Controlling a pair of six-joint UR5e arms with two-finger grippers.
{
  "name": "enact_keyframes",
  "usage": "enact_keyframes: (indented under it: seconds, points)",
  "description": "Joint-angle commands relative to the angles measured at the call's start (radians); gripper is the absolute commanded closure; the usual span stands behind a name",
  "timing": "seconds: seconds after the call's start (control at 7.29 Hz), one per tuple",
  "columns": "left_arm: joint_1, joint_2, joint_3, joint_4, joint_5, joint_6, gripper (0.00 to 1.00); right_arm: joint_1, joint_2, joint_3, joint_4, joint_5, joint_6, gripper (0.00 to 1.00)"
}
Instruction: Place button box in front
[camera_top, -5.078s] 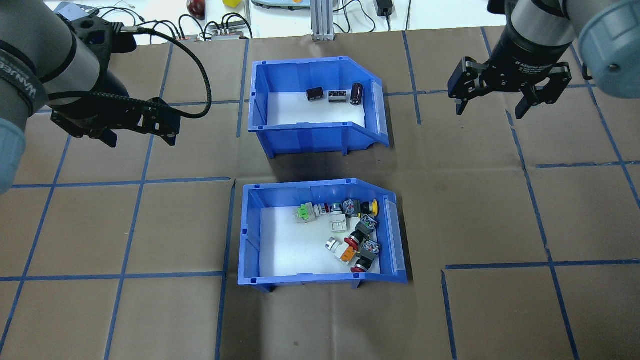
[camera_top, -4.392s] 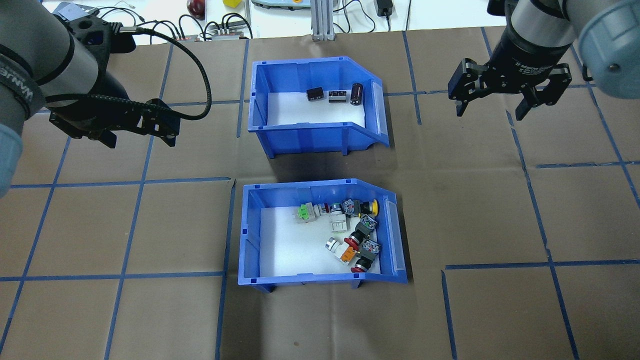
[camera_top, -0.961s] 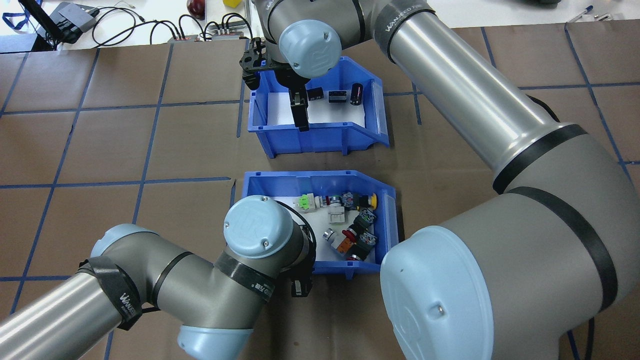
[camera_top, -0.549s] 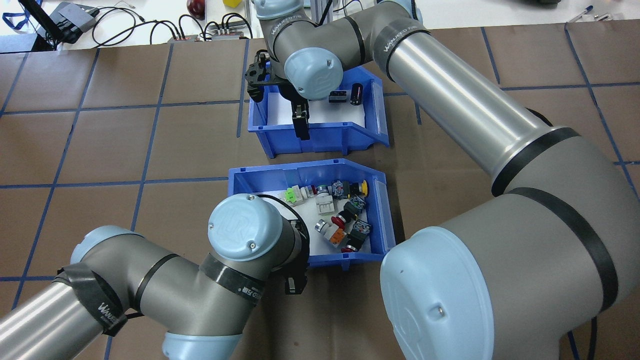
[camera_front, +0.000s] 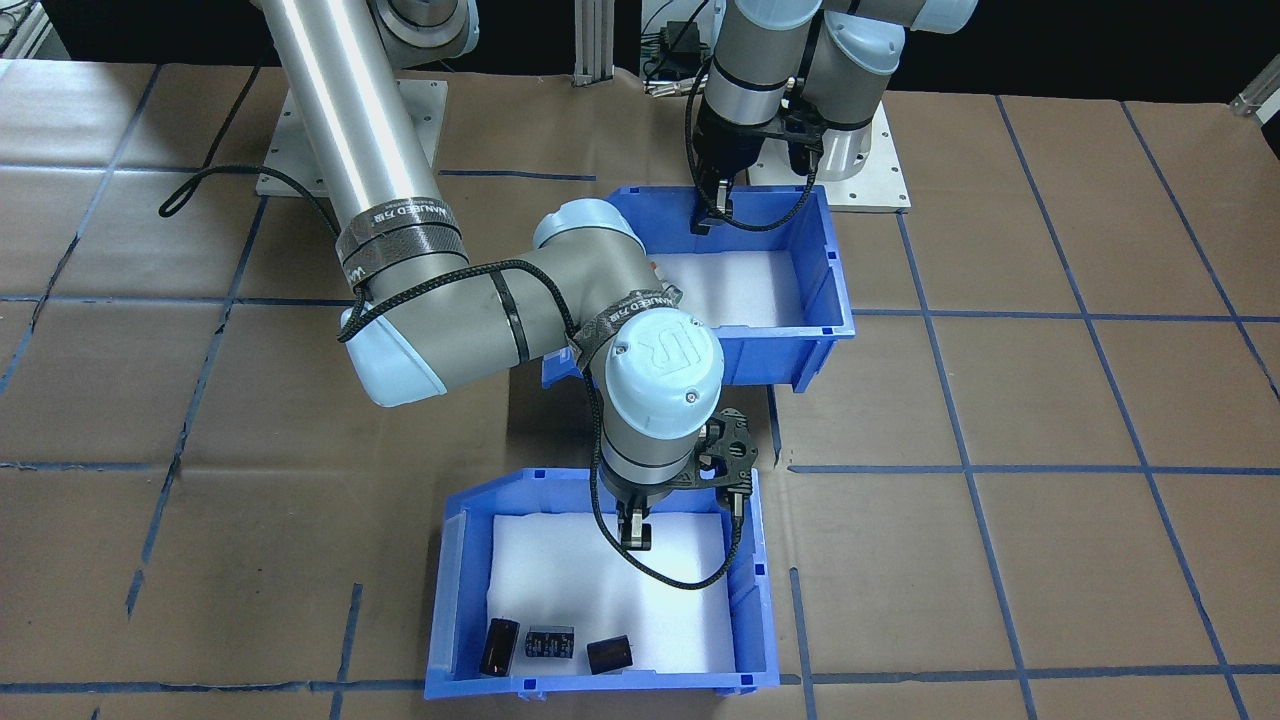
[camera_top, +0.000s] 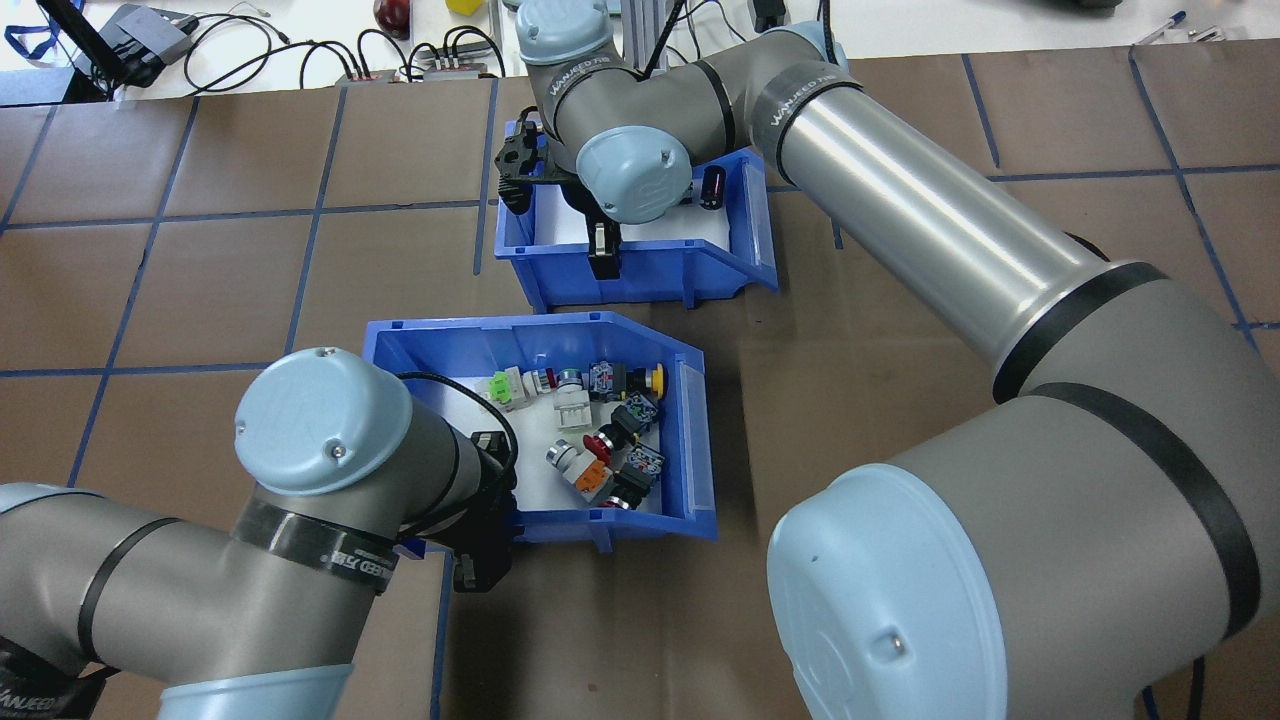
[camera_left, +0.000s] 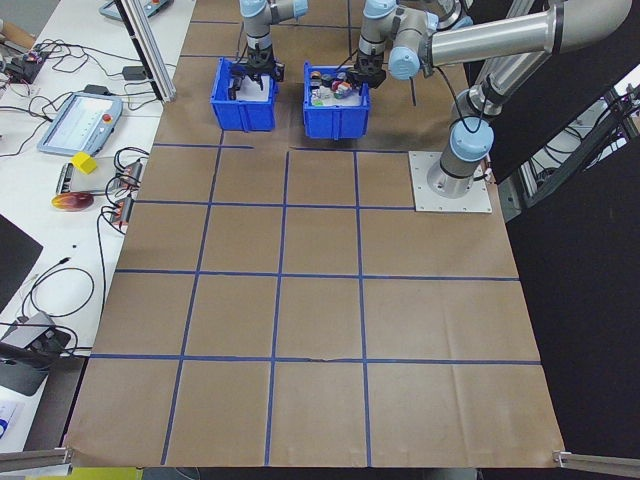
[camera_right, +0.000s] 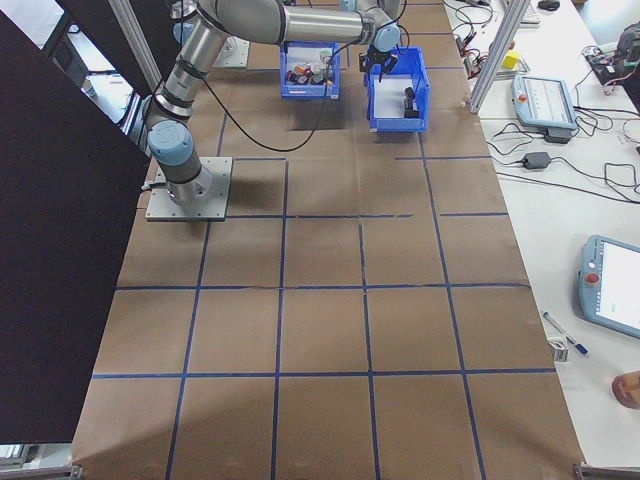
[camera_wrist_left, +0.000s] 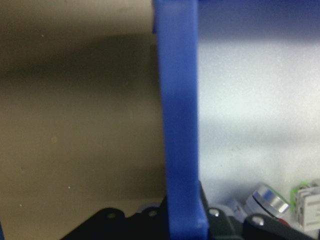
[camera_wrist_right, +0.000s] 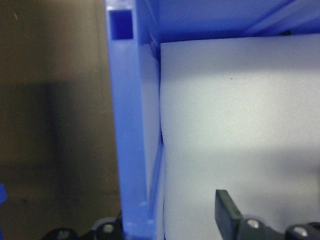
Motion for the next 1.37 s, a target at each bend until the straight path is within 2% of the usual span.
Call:
enact_keyframes:
  seconds: [0.0,0.14,0.27,0.55,0.69,0.96,1.24]
  points:
    - [0.102,0.062,0.0,-0.092,0.001,0.135,1.0,-0.037,-0.014,-0.054,-0.011,-0.03,-0.016,0.97]
    - [0.142,0.076,0.0,-0.102,0.002,0.175,1.0,-0.084,-0.014,-0.091,0.005,-0.059,-0.022,0.97]
    - [0.171,0.073,0.002,-0.108,-0.001,0.201,1.0,-0.136,-0.034,-0.088,0.011,-0.061,-0.045,0.97]
    - [0.185,0.032,0.014,-0.08,-0.004,0.233,1.0,-0.274,-0.088,-0.085,0.092,-0.084,-0.206,0.97]
    - [0.185,0.0,0.026,-0.017,-0.004,0.233,1.0,-0.34,-0.12,-0.077,0.129,-0.089,-0.296,0.97]
    - [0.185,-0.118,0.134,-0.004,-0.009,0.226,1.0,-0.452,-0.172,-0.047,0.168,-0.116,-0.454,0.97]
    - [0.183,-0.271,0.269,0.004,-0.016,0.223,1.0,-0.526,-0.243,0.033,0.182,-0.115,-0.565,0.97]
